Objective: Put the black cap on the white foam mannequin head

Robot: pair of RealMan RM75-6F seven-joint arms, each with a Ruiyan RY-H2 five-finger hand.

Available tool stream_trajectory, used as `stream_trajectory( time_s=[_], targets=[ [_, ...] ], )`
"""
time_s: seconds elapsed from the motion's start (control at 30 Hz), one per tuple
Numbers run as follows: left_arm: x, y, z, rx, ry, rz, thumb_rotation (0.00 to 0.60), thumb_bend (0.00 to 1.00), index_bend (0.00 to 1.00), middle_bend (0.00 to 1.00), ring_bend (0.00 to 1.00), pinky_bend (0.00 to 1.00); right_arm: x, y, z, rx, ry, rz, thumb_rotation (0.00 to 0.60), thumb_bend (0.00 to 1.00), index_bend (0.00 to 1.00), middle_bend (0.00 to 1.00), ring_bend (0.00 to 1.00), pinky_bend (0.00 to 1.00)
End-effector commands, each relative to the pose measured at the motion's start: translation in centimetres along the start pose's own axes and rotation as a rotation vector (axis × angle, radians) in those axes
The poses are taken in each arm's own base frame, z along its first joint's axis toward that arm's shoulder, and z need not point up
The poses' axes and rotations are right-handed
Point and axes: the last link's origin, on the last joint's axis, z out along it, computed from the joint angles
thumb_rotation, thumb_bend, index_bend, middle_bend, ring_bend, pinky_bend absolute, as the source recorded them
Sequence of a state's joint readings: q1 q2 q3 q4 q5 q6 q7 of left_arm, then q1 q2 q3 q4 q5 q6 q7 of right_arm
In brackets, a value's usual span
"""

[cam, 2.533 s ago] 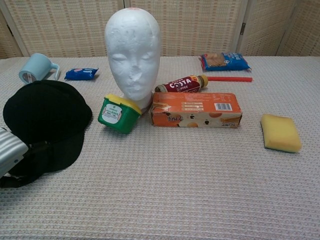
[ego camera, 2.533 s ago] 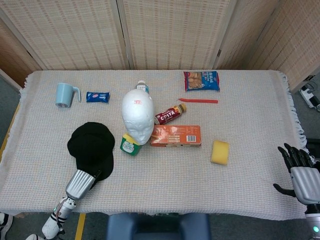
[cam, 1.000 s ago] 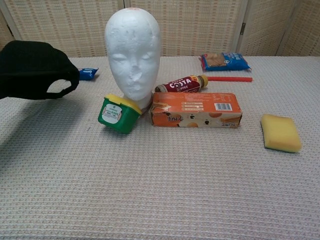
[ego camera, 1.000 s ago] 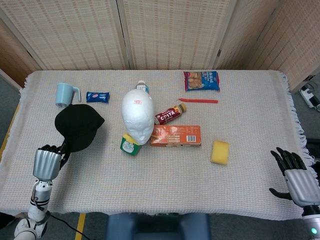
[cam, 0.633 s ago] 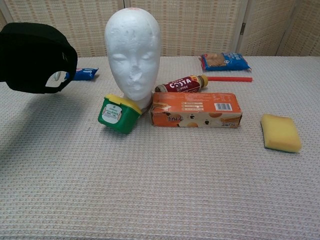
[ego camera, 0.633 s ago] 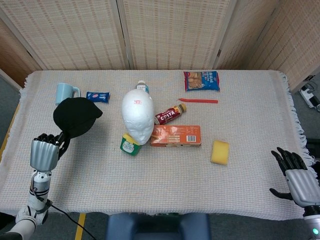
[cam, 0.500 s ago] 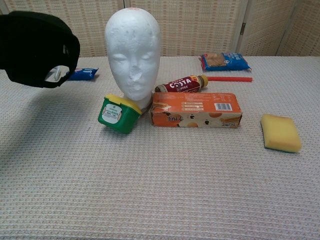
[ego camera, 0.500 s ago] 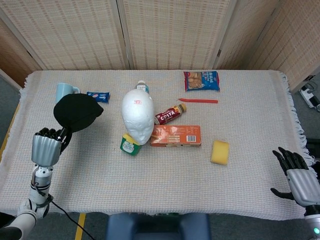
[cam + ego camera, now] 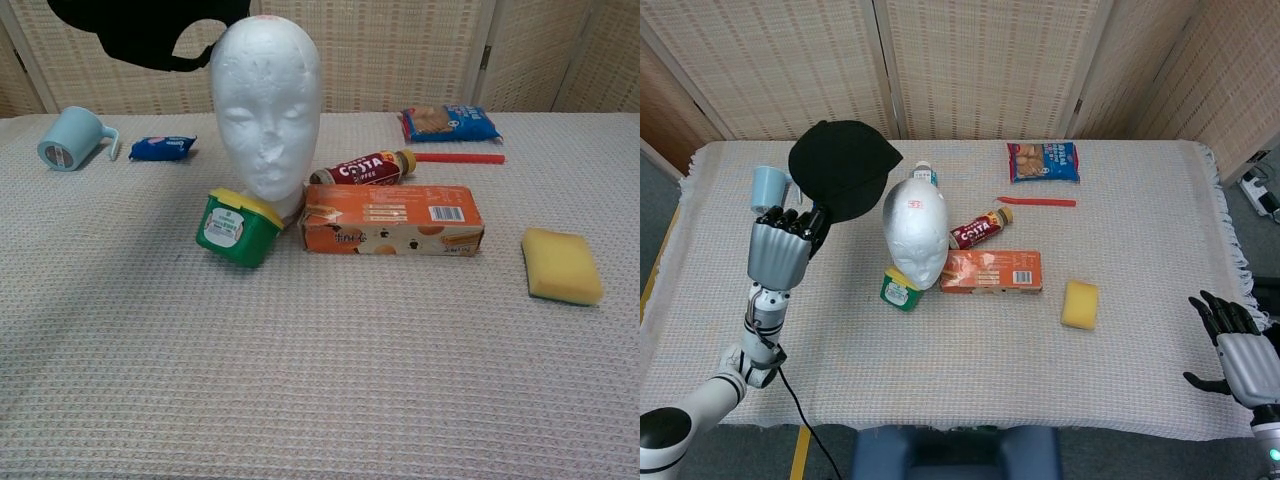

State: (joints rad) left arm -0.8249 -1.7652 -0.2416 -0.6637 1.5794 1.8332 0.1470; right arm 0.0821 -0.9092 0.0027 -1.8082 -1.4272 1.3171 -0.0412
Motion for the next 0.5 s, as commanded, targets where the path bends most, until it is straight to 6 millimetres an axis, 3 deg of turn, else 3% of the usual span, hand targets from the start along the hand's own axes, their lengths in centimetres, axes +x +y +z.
stream_trajectory(
  time_s=[0.03, 0.27, 0.5],
  targets=[
    [-0.2, 2.8, 1.3, -0.041, 0.017, -0.037, 0.6, 0.55, 0.78, 1.0, 1.0, 1.0, 0.1, 0.1, 0.1, -0.006, -0.003, 0.001, 0.6, 0.07, 0.0, 0.0, 0.0, 0.0],
    [0.4, 7.6, 1.4, -0.13, 0.047, -0.097, 0.6, 0.55, 0.78, 1.0, 1.0, 1.0, 0.6, 0.7, 0.1, -0.023, 0.011, 0.013, 0.6, 0.07, 0.0, 0.0, 0.0, 0.0],
    [1.0, 10.6, -1.0, -0.21, 0.013, -0.133, 0.6, 0.55, 0.79, 1.0, 1.0, 1.0, 1.1, 0.9, -0.2, -0.015, 0.025, 0.03, 0.6, 0.07, 0.0, 0.0, 0.0, 0.0]
  ],
)
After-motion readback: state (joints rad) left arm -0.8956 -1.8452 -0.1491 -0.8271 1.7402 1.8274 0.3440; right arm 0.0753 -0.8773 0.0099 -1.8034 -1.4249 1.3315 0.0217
